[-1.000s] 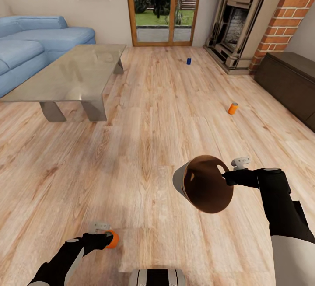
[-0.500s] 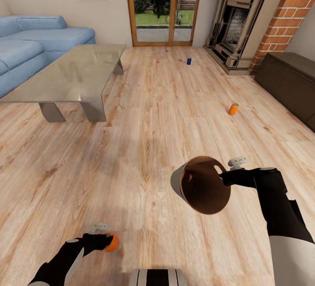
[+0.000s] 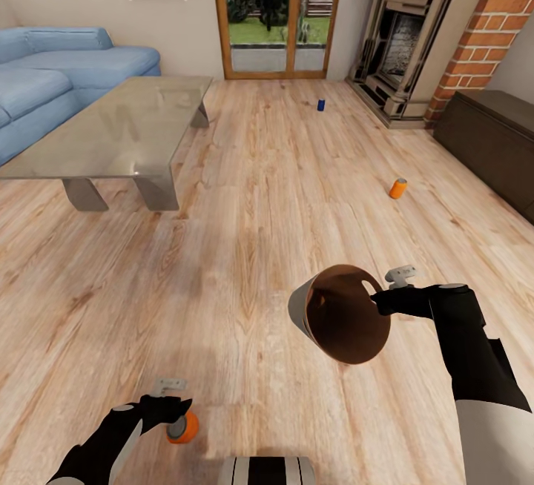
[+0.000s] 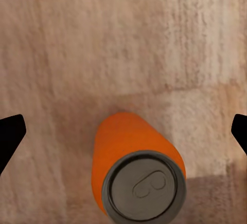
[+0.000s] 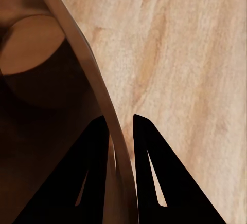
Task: Put the three can of soda from the living room inside the tash can in the kitchen.
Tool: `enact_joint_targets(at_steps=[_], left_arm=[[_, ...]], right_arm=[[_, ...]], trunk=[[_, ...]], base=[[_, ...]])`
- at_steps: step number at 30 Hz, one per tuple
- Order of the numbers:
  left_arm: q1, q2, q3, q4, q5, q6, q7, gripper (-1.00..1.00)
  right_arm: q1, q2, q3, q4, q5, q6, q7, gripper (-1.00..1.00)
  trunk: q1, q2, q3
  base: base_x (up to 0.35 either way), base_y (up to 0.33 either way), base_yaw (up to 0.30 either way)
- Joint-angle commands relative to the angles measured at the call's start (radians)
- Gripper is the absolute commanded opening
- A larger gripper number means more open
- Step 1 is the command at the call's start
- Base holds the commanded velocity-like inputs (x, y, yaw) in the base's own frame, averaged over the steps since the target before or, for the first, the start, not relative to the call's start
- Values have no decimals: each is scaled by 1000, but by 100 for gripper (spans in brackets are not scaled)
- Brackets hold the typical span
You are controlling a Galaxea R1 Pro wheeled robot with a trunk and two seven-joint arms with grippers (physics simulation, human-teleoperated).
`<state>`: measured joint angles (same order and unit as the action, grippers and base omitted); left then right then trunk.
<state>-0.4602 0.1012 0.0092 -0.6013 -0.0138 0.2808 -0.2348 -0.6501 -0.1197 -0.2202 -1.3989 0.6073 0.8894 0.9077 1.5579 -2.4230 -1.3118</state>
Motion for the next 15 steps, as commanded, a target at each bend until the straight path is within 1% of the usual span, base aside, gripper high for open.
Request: enact_joint_targets(at_steps=[1, 13, 15], left_arm=[[0, 0, 0, 0, 0, 0, 0, 100], [0, 0, 0, 0, 0, 0, -1, 100], [0, 0, 0, 0, 0, 0, -1, 100]], right_arm=[[0, 0, 0, 0, -19, 10, 8, -100], [0, 1, 2, 0, -18, 10, 8, -100], [0, 1, 2, 0, -19, 10, 8, -100]], trunk=[[0, 0, 0], [0, 0, 0], [8, -14, -6]], base=[[8, 0, 0], [2, 0, 0], [0, 0, 0]])
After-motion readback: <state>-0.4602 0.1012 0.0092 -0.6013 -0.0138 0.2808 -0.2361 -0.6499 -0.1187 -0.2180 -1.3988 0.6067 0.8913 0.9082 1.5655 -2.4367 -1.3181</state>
